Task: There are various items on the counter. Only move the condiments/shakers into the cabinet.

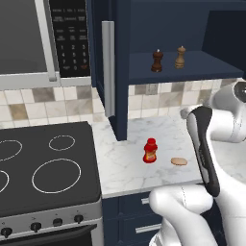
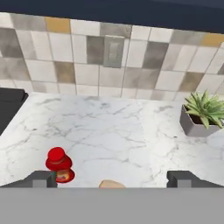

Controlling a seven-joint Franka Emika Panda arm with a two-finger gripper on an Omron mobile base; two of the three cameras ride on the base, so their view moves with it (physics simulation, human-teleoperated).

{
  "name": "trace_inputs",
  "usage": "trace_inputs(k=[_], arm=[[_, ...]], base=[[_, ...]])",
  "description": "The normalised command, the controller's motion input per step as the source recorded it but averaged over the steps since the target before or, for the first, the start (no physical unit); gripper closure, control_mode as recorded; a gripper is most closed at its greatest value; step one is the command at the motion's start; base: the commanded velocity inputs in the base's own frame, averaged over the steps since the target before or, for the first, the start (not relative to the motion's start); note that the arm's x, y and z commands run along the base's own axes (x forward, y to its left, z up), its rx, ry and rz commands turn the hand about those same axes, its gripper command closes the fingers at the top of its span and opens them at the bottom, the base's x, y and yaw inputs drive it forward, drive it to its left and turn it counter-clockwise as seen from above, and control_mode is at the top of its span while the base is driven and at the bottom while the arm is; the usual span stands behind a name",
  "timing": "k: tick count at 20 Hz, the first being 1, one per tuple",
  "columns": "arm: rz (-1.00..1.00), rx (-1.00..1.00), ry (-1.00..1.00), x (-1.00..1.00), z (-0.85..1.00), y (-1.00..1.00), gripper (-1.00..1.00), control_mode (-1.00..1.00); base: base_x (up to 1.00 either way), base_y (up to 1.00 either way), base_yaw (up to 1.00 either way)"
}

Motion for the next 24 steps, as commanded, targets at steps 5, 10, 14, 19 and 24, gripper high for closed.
trace_inputs(k=[5, 10, 14, 19, 24], arm=[[0.11, -0.01, 0.46, -0.07, -0.63, 0.16, -1.0, -1.0], [0.08, 0.0, 0.01, 0.37, -0.12, -0.06, -1.0, -1.0], [0.17, 0.0, 0.0, 0.55, -0.09, -0.02, -1.0, -1.0], [0.25, 0.01, 0.07, 0.58, -0.33, 0.0, -1.0, -1.0], [0.3, 0.0, 0.13, 0.19, -0.7, 0.06, -1.0, -1.0]], base=[[0.0, 0.0, 0.0], [0.0, 0.0, 0.0], [0.0, 0.0, 0.0], [0.0, 0.0, 0.0], [0.0, 0.0, 0.0]])
